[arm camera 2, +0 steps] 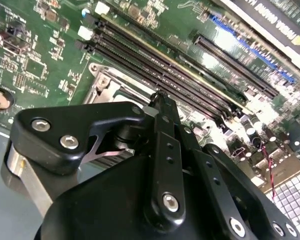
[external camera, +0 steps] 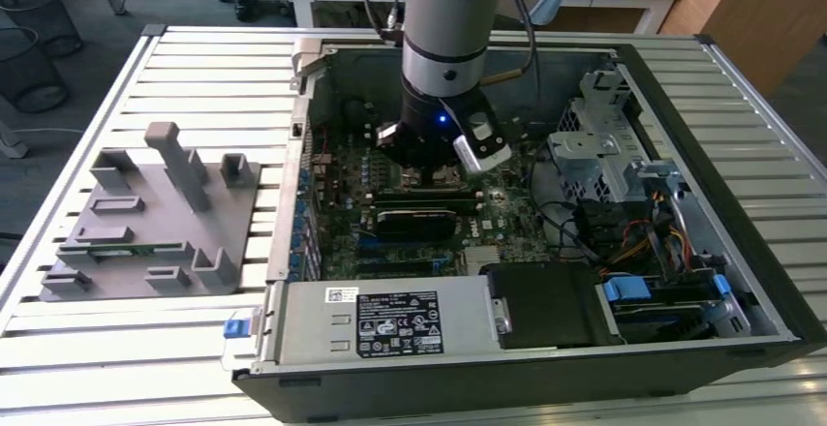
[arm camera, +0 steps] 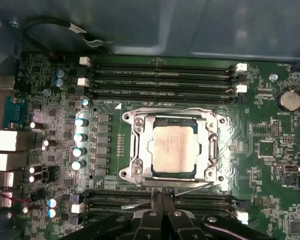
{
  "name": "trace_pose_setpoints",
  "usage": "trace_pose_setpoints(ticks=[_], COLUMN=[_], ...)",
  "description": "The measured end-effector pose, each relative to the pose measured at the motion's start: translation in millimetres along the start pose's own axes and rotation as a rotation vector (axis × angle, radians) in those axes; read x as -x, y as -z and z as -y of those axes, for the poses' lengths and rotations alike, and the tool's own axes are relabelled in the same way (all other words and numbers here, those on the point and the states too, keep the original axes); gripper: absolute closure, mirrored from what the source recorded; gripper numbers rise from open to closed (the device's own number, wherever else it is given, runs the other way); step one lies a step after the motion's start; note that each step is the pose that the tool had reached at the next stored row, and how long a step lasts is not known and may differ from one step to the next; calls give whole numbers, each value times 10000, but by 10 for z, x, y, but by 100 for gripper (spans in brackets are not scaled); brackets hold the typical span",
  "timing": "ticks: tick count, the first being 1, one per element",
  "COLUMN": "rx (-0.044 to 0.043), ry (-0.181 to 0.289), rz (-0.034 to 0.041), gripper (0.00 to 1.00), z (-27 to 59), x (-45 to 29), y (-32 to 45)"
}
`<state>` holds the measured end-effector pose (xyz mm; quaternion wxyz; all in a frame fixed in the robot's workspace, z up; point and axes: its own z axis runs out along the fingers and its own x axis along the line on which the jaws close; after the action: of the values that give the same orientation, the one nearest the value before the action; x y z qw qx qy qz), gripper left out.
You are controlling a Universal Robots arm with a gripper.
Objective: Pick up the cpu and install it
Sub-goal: 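Install the second cpu locking lever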
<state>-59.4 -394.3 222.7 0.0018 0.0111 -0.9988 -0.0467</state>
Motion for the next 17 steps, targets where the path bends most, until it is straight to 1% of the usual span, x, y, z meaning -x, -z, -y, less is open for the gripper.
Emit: trace_pose_setpoints(ticks=[1,2,3,8,15,16,17], rx=[77,131,147,149,151,153,155], ry=[0,-1,-2,0,-1,-1,-5], rz=[3,4,6,5,5,-14,-58], gripper=[89,89,89,89,89,89,89], z=[3,7,11,38,54,57,60], x=[-2,-5,-9,-40,-122,-123,-123], y=[-6,-12,-17,-29,-36,-37,-41])
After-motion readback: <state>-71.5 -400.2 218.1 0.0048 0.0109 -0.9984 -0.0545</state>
